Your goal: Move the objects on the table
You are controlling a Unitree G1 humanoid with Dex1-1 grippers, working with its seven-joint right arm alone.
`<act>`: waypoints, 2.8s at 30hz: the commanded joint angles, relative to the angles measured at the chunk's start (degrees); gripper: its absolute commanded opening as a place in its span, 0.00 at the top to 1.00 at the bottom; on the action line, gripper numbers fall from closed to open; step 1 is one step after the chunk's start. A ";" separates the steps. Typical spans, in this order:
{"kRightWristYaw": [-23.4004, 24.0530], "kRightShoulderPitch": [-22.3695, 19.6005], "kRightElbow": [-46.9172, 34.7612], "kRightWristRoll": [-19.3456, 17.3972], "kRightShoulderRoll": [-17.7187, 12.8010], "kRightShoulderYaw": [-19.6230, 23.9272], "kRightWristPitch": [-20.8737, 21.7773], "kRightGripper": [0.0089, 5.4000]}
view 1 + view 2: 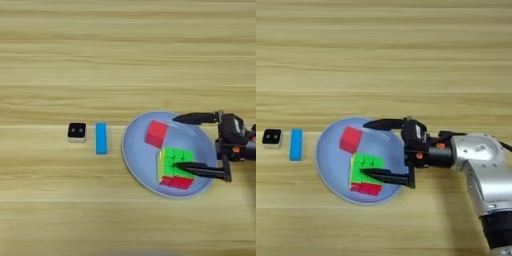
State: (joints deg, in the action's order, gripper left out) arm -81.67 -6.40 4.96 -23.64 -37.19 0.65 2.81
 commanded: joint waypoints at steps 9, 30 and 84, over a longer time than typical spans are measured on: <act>3.36 -3.68 -4.45 -3.92 -0.41 3.77 -3.34 0.01; 15.78 -4.73 -1.03 13.89 3.73 1.71 23.90 0.01; 26.92 -5.54 8.31 29.67 -5.58 -8.35 45.16 0.01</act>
State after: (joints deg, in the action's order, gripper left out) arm -55.26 -10.88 13.36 5.09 -39.85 -7.32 48.49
